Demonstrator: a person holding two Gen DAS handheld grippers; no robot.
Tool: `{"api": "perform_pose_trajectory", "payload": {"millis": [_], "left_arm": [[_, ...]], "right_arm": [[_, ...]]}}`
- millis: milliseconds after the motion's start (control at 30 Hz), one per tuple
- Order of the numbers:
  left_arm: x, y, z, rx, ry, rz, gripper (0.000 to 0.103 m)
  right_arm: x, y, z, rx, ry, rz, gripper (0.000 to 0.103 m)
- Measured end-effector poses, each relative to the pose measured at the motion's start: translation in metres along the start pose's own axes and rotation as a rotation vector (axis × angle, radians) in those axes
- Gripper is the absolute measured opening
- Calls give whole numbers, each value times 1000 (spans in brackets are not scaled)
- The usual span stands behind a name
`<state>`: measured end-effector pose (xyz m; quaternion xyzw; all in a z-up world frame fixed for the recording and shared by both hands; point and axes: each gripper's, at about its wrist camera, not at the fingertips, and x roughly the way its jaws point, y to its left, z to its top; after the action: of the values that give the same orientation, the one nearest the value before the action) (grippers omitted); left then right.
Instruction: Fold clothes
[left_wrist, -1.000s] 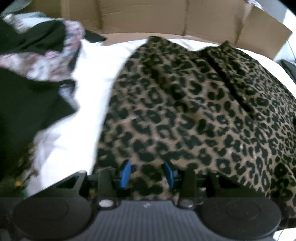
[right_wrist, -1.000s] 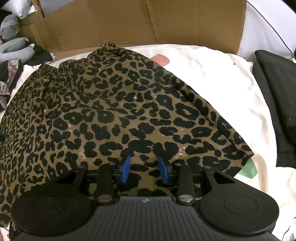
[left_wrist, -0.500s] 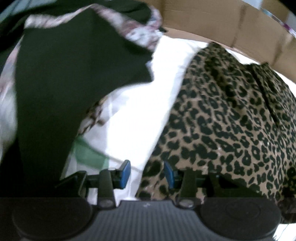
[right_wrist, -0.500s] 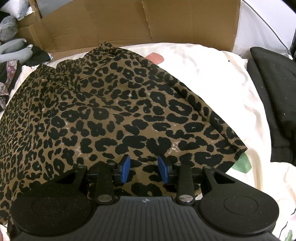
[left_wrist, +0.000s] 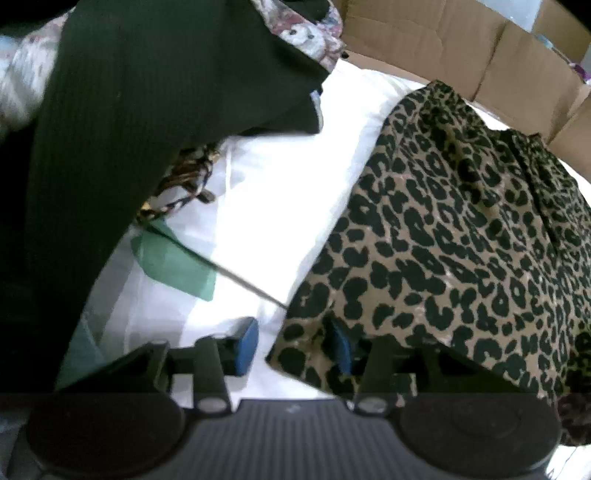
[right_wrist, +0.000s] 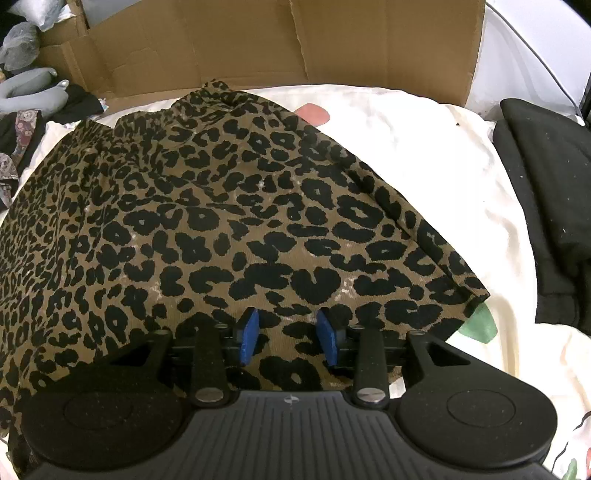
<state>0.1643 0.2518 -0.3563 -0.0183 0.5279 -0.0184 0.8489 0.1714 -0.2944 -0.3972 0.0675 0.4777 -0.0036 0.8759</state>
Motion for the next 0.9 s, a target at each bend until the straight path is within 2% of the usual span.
{"api": "perform_pose_trajectory", "payload": {"millis": [133,200,333,467,500,533,733,900], "left_arm": [[0,1,-7,34,-18,-14,48],[0,1,-10,50,-26,-21,42],[-4,2,-12,50,-37,-15,13],[-7,1,-13,48,-45,-30,13],[-6,2,-13,42,-43,-30,14],[-4,4,-13,34,-38,-29,19],[3,8,-13,11,-52,-55,21],[4,11,-13,-13,-63,-73,21]], "right_arm": [[-2,-1,-3,-5,-2,-2,47],[-3,-1,-4,-11,-2,-2,48],[-3,-2,-5,-14,-3,0,48],[-4,-2,-5,-27,-4,0,48],[-4,-2,-5,-28,-4,1,48],[-5,-3,-6,-28,-5,3,48],[-11,-14,-14,-26,-13,4,48],[-21,-33,-19,1,-46,-94,48]]}}
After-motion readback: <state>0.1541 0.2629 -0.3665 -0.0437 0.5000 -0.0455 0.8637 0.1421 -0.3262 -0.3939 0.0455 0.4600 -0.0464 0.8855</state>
